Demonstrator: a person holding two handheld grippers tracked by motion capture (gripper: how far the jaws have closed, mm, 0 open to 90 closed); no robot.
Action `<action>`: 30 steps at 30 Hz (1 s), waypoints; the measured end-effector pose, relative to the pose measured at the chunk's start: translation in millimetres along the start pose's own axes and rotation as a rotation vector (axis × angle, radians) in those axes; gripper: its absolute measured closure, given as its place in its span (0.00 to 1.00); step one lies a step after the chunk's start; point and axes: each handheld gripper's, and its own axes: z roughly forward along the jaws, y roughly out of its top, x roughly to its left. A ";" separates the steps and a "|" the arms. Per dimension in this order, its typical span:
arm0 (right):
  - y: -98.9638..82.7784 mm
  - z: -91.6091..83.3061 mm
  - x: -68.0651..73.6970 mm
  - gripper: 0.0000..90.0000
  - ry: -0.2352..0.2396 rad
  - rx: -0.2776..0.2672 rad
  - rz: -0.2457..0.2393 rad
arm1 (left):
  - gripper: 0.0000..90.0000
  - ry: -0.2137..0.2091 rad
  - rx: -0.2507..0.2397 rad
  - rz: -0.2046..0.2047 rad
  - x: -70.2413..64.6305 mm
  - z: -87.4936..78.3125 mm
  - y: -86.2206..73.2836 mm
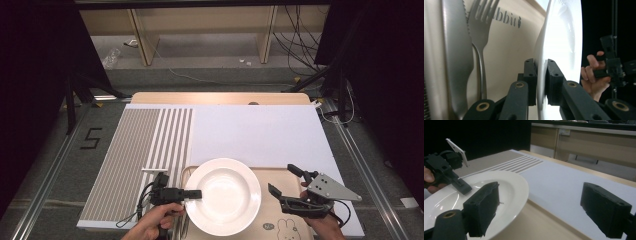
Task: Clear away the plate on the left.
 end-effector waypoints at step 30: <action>0.1 0.2 -0.1 0.18 0.006 -0.005 -0.001 | 0.89 0.066 0.086 0.042 -11.8 44.6 -2.2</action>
